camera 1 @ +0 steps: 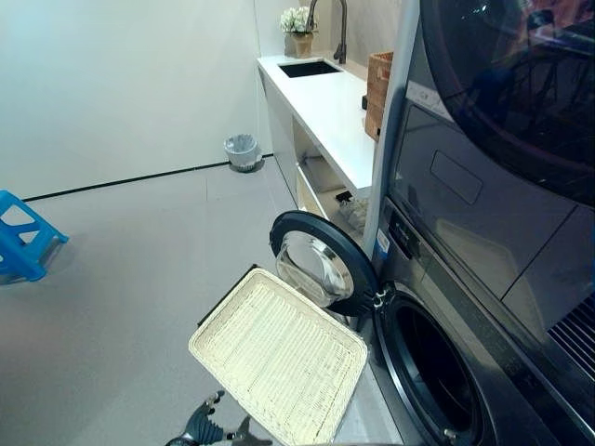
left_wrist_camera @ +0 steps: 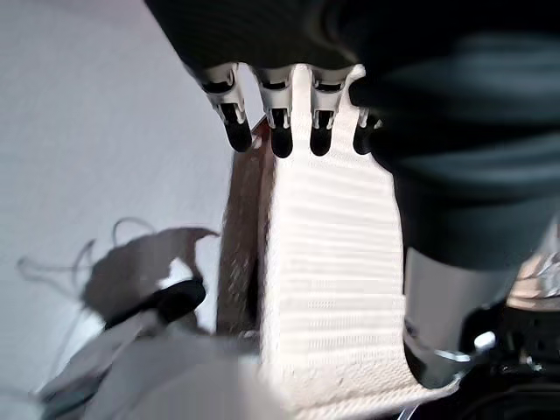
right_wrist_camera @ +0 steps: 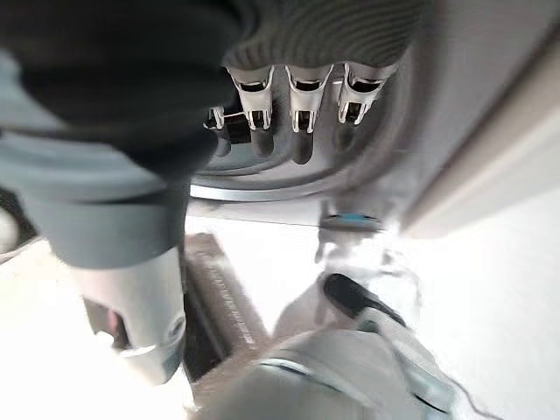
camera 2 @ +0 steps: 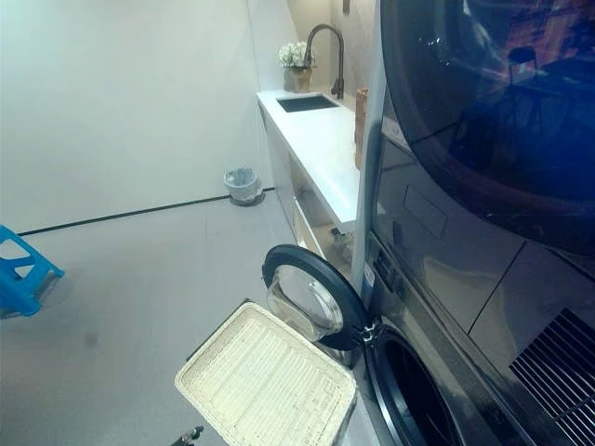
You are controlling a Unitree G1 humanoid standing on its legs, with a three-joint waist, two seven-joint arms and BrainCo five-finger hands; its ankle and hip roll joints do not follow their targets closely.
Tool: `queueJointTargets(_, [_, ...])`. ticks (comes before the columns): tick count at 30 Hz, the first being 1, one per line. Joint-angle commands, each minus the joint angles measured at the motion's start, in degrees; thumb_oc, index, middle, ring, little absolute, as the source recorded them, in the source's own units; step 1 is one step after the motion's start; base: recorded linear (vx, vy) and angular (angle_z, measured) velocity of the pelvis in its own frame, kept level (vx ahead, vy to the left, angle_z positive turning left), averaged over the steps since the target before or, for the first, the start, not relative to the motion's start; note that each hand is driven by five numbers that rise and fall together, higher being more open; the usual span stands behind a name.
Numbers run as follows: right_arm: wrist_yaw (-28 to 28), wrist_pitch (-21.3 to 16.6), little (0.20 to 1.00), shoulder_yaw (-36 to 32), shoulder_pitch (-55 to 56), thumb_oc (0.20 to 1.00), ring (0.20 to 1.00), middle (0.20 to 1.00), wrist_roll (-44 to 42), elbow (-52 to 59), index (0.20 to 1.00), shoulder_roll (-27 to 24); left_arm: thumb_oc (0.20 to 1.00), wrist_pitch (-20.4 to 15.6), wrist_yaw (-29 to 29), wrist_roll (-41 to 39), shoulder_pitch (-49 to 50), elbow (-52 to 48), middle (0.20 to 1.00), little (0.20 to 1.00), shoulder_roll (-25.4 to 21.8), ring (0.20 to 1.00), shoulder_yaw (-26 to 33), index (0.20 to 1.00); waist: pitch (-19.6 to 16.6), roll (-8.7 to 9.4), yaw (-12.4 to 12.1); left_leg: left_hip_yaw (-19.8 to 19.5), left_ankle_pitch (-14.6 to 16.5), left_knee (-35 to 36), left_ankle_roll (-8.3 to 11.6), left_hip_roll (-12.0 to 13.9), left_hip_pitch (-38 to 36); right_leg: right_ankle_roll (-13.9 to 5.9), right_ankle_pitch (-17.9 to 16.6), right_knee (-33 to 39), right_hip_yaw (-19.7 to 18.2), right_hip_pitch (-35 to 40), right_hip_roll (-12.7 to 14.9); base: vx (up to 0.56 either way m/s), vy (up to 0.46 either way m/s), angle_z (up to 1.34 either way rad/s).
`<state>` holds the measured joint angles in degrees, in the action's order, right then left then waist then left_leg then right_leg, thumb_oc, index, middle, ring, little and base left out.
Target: Put the clothes into the washing machine.
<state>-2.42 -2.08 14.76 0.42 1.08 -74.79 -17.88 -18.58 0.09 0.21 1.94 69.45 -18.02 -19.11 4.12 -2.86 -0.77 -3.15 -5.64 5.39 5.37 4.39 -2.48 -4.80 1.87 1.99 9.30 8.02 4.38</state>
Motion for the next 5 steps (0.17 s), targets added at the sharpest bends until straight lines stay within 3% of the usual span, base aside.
queueJointTargets(1, [0.9,4.8,1.0,-1.9,-3.2,1.0,1.0,1.0,-4.0,-2.8,1.0,1.8,1.0,3.3,-3.2,-4.4,-3.8,2.1,1.0,1.0,0.6,1.0,3.9,1.0,1.6,2.48,-0.6,4.9,4.9,-0.4,-1.29,-3.4,-4.1,-3.05,-2.8,-0.9,-2.1,-2.3,2.3,0.06,0.013,-0.02])
queueJointTargets(5, [0.9,7.0,1.0,-3.2,-3.0,1.0,1.0,1.0,-4.7,-4.5,1.0,2.3,1.0,5.1,-4.4,-4.6,-3.5,2.9,1.0,1.0,1.3,1.0,4.5,1.0,0.9,2.34,-0.4,5.6,5.3,-0.4,-1.3,-3.1,-4.8,-2.84,-2.6,-0.6,-2.3,-1.6,2.2,0.05,0.013,-0.01])
